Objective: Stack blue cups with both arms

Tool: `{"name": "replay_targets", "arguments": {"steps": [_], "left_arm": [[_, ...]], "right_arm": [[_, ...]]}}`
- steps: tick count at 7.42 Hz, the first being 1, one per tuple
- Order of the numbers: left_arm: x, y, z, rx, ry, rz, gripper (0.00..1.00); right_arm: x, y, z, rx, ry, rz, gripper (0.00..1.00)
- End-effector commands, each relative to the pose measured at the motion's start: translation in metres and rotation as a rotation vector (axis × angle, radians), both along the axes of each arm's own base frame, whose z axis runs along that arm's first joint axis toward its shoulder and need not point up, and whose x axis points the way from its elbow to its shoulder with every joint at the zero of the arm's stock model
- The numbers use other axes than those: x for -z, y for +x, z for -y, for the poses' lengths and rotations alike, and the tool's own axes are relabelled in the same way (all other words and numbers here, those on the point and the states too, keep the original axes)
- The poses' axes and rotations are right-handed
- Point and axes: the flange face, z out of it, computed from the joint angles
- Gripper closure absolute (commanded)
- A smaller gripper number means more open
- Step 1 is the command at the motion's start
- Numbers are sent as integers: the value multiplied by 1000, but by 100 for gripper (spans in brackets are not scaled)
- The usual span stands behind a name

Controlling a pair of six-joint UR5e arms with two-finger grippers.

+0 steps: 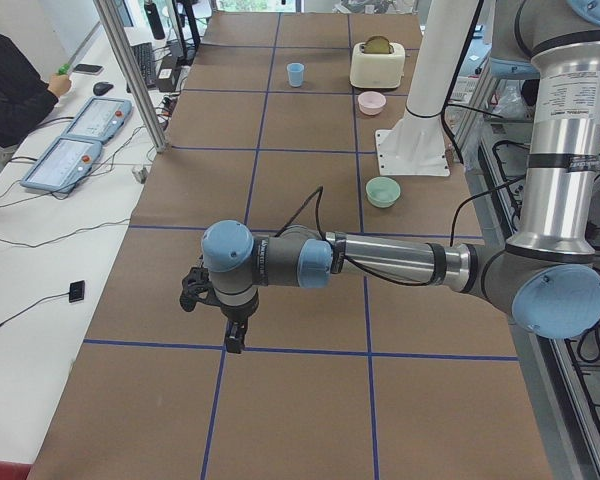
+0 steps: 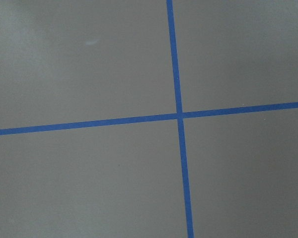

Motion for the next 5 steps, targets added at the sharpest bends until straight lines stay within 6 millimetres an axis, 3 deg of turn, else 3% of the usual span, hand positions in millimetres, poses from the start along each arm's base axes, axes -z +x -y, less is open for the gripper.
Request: {"name": "replay_targets", "arguments": {"steps": [1,2,3,5], "left_arm": [[30,36,6,18,-18,-8,1],[41,55,9,28,-16,-15,1],[48,82,11,35,-21,-43,1],[64,137,11,73,-34,-98,1]], "right_arm": [[37,-41,-1,82,75,10,0],[37,-70,3,123,66,-4,0],[48,-81,3,104,46,18,0],[65,-127,-1,150,86,51,1]]}}
